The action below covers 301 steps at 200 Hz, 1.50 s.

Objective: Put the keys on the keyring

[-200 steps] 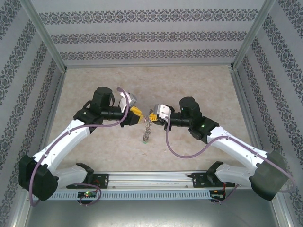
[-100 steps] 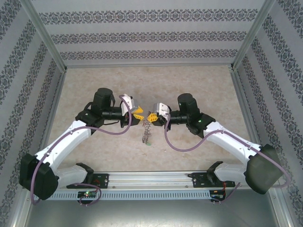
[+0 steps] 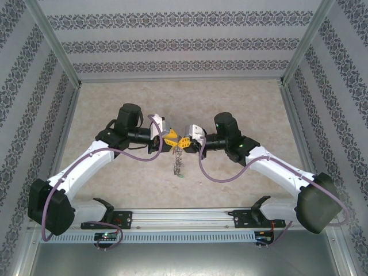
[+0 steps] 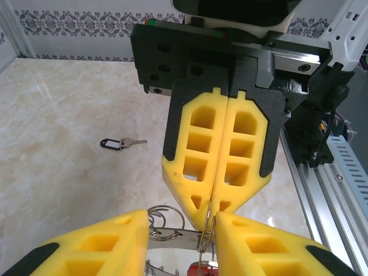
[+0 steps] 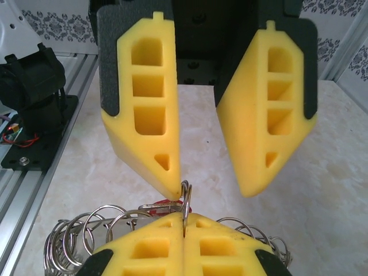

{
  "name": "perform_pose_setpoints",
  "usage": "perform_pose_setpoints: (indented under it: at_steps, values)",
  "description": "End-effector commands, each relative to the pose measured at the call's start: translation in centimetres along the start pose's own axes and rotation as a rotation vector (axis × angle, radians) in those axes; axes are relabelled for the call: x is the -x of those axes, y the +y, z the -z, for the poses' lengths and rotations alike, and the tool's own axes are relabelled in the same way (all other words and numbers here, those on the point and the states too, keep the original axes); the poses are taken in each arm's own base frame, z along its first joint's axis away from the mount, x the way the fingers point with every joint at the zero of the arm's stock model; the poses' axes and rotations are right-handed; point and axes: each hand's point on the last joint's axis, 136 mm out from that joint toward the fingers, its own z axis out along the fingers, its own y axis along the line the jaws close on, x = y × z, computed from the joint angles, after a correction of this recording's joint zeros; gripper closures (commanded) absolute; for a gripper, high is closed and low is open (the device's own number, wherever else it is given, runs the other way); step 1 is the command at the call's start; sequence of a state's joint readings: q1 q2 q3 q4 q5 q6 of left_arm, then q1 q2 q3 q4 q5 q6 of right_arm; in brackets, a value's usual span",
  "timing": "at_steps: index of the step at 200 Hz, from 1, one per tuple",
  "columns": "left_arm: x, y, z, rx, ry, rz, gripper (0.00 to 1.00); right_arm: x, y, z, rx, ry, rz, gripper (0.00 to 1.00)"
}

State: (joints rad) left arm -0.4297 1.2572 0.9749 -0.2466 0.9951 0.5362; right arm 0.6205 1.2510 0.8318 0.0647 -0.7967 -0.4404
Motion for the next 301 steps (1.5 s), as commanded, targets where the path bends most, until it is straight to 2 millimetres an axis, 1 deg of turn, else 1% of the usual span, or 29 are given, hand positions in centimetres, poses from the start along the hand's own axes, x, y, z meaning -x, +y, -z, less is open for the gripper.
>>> perform_pose_setpoints:
  at_steps: [1,35,47,63,104,120,173,188,198,214,222,235,245,259,266,281,290,301]
  values:
    - [0.0,-0.7,0.2,-0.05,0.007,-0.025,0.64,2.9,-0.4,0.5,0.006,-0.076,0.061,1.0]
    - [-0.6,-1.1,0.4,-0.053,0.037,-0.029,0.64,2.9,-0.5,0.6,-0.004,-0.075,0.061,1.0]
    - [-0.8,-1.1,0.4,-0.052,0.039,-0.026,0.66,2.9,-0.5,0.6,-0.005,-0.074,0.062,1.0]
    - [-0.5,-0.9,0.3,-0.049,0.03,-0.028,0.7,3.0,-0.5,0.6,-0.006,-0.074,0.062,1.0]
    - [0.2,-0.5,0.2,-0.038,-0.001,-0.033,0.7,3.0,-0.5,0.6,-0.004,-0.072,0.061,1.0]
    - [0.1,-0.6,0.2,-0.047,0.007,-0.027,0.72,3.2,-0.5,0.6,-0.004,-0.073,0.063,1.0]
    - [0.4,-0.4,0.2,-0.036,-0.011,-0.031,0.73,3.2,-0.2,0.5,0.012,-0.072,0.058,1.0]
    - [0.4,-0.3,0.1,-0.03,-0.009,-0.035,0.78,3.3,-0.2,0.4,0.011,-0.071,0.058,1.0]
    - [0.4,-0.2,0.1,-0.023,-0.008,-0.037,0.84,3.3,-0.2,0.5,0.01,-0.069,0.057,1.0]
    - [0.3,-0.3,0.1,-0.024,-0.007,-0.041,0.86,3.2,-0.2,0.4,0.01,-0.068,0.058,1.0]
    - [0.2,-0.4,0.2,-0.026,-0.004,-0.044,0.9,3.1,-0.3,0.4,0.007,-0.064,0.058,1.0]
    - [0.1,-0.4,0.2,-0.021,0.002,-0.048,0.91,3.0,-0.4,0.4,0.002,-0.057,0.055,1.0]
    - [0.0,-0.3,0.3,-0.011,0.005,-0.053,0.97,2.9,-0.4,0.4,-0.001,-0.052,0.051,1.0]
    - [0.0,-0.2,0.4,0.006,0.008,-0.065,1.0,2.8,-0.6,0.4,-0.01,-0.044,0.046,1.0]
    - [0.0,-0.2,0.5,0.012,0.009,-0.07,1.0,2.5,-0.8,0.4,-0.023,-0.035,0.043,1.0]
    - [0.1,-0.1,0.7,0.027,0.012,-0.081,1.0,2.1,-1.0,0.3,-0.044,-0.008,0.042,0.94]
    - [0.1,-0.1,0.8,0.04,0.019,-0.091,1.0,1.8,-1.1,0.2,-0.06,0.011,0.046,0.89]
    - [0.0,-0.1,0.9,0.05,0.031,-0.106,1.0,1.6,-1.2,0.3,-0.072,0.033,0.058,0.86]
